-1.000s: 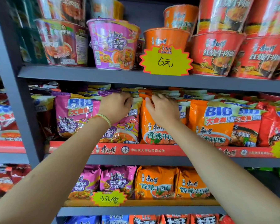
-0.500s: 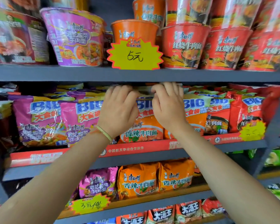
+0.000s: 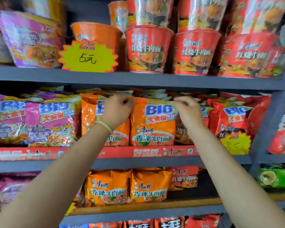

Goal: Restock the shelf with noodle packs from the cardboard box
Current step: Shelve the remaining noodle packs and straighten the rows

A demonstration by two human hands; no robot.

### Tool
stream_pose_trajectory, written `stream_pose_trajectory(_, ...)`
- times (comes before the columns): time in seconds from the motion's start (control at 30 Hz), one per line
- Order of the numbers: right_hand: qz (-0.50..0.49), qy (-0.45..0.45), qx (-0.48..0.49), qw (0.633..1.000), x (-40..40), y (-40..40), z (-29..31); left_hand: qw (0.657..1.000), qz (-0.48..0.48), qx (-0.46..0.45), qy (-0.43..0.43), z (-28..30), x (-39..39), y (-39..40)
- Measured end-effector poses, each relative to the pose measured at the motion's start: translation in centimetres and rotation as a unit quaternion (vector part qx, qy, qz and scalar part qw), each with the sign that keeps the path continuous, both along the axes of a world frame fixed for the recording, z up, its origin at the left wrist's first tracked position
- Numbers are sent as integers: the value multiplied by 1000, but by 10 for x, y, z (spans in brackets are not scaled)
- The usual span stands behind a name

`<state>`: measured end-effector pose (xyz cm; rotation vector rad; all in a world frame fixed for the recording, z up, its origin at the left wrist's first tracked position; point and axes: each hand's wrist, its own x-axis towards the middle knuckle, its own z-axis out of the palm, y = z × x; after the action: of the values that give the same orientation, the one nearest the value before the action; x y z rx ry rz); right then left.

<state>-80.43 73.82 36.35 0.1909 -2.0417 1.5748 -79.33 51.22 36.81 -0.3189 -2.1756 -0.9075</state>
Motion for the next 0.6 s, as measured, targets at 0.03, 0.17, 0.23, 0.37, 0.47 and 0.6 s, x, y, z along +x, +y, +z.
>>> stream_pose_trajectory(0.03, 5, -13, 22, 1000, -4, 5, 3, 1000, 24, 3, 10, -2, -1, 3)
stream_pose_trajectory(0.17, 25, 12, 116, 993, -20, 18, 9, 991, 109, -14, 73, -11, -7, 15)
stream_pose_trajectory(0.23, 29, 33, 118, 992, -25, 18, 8, 985, 152, -32, 79, -17, -9, 19)
stream_pose_trajectory(0.37, 54, 53, 137, 988, -29, 16, -2, 953, 260, -73, 141, -24, 4, 36)
stream_pose_trajectory(0.47, 53, 68, 144, 986, -31, 18, -6, 909, 176, -274, 261, -44, 17, 62)
stream_pose_trajectory(0.6, 94, 70, 154, 981, -34, 20, -8, 871, 143, -437, 173, -62, 4, 75)
